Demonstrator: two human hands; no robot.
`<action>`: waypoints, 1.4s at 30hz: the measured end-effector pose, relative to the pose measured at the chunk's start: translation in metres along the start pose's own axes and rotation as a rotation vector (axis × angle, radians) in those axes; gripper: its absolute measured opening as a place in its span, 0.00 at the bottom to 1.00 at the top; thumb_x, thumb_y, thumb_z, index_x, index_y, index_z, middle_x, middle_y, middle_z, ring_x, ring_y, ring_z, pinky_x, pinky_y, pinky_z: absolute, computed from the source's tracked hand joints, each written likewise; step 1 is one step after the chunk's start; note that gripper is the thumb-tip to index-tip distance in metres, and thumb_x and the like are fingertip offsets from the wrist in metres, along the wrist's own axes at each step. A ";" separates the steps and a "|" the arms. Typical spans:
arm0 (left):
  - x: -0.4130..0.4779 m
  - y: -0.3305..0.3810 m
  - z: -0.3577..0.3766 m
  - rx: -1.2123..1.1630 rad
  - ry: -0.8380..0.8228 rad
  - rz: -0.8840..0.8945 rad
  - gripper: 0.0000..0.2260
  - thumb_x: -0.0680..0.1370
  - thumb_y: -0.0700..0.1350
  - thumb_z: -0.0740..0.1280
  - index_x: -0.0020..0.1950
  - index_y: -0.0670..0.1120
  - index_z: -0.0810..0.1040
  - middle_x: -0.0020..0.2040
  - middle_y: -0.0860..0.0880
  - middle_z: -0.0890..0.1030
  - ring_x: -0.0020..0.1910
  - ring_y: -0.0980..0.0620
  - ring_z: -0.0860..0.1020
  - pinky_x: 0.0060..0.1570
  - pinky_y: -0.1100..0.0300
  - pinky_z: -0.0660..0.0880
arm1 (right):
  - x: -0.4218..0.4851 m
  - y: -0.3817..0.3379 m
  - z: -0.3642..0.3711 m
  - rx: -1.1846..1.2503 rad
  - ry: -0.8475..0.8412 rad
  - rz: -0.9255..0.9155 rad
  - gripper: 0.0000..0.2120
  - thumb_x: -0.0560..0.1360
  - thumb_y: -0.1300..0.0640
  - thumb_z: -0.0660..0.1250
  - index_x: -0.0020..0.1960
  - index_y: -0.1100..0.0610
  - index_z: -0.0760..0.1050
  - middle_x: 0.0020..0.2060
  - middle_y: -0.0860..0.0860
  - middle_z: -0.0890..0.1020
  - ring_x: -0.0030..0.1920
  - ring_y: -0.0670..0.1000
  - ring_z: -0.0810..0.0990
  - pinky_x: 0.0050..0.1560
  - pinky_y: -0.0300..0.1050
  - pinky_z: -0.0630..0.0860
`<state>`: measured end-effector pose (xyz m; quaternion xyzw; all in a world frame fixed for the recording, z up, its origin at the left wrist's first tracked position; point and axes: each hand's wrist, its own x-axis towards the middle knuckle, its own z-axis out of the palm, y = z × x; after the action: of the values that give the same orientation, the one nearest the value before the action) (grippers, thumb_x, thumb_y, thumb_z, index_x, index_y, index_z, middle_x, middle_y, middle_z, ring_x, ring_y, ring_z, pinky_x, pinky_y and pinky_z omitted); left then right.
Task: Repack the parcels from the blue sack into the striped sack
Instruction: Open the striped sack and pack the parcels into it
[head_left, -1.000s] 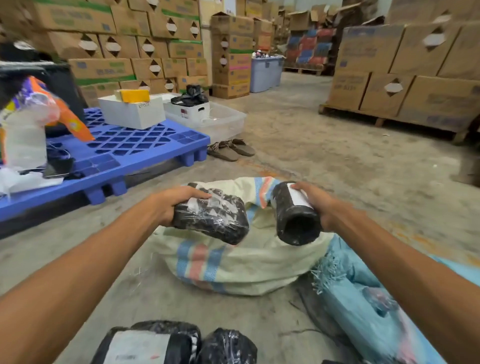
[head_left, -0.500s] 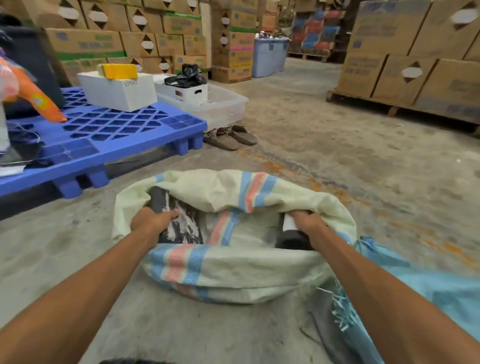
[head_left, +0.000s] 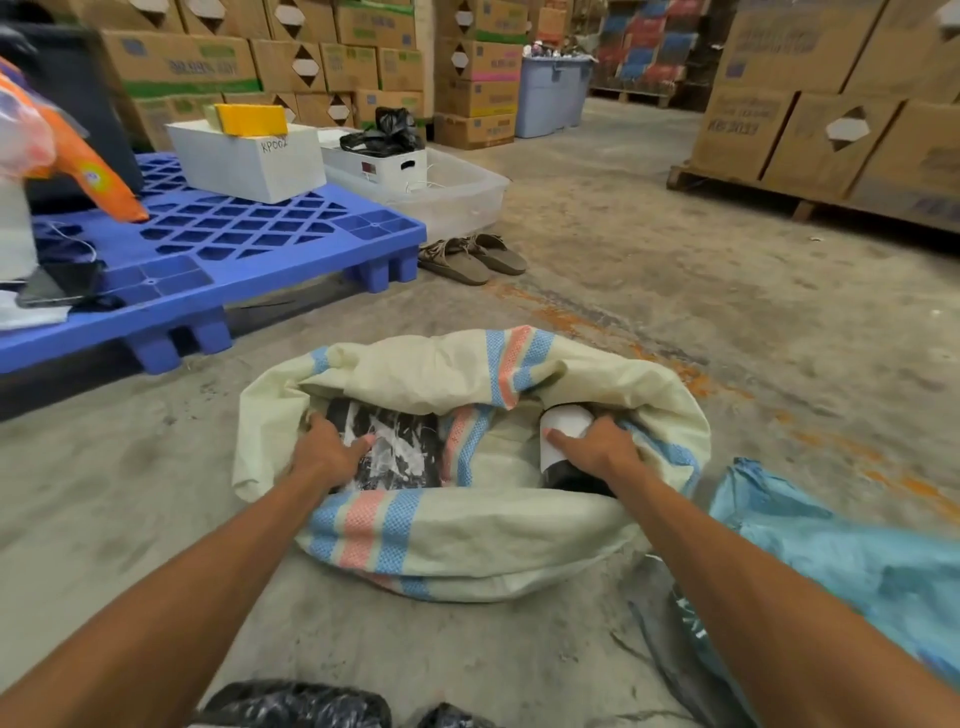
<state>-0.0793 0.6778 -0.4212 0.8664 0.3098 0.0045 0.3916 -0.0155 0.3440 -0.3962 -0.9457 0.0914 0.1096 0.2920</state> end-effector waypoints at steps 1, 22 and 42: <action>0.000 -0.002 0.004 0.031 0.027 0.000 0.36 0.73 0.57 0.72 0.73 0.38 0.64 0.68 0.38 0.74 0.65 0.37 0.74 0.64 0.43 0.72 | -0.004 0.000 0.002 -0.029 0.005 -0.016 0.48 0.74 0.34 0.67 0.78 0.66 0.55 0.74 0.61 0.68 0.73 0.62 0.68 0.69 0.53 0.67; -0.227 -0.035 -0.113 0.376 -0.177 -0.086 0.51 0.56 0.75 0.65 0.73 0.47 0.69 0.70 0.42 0.74 0.64 0.40 0.75 0.63 0.47 0.73 | -0.306 -0.004 -0.038 -0.087 -0.454 -0.411 0.45 0.67 0.36 0.76 0.77 0.50 0.63 0.70 0.53 0.73 0.67 0.53 0.75 0.64 0.46 0.72; -0.301 -0.069 -0.142 0.045 -0.235 -0.336 0.37 0.58 0.65 0.80 0.54 0.39 0.80 0.48 0.44 0.85 0.44 0.46 0.83 0.43 0.55 0.80 | -0.328 0.034 0.032 -0.003 -0.361 -0.385 0.45 0.53 0.38 0.81 0.64 0.49 0.68 0.56 0.47 0.72 0.54 0.45 0.75 0.56 0.39 0.75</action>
<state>-0.3948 0.6458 -0.2985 0.8057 0.4022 -0.1689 0.4008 -0.3435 0.3704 -0.3542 -0.9113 -0.1439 0.2192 0.3175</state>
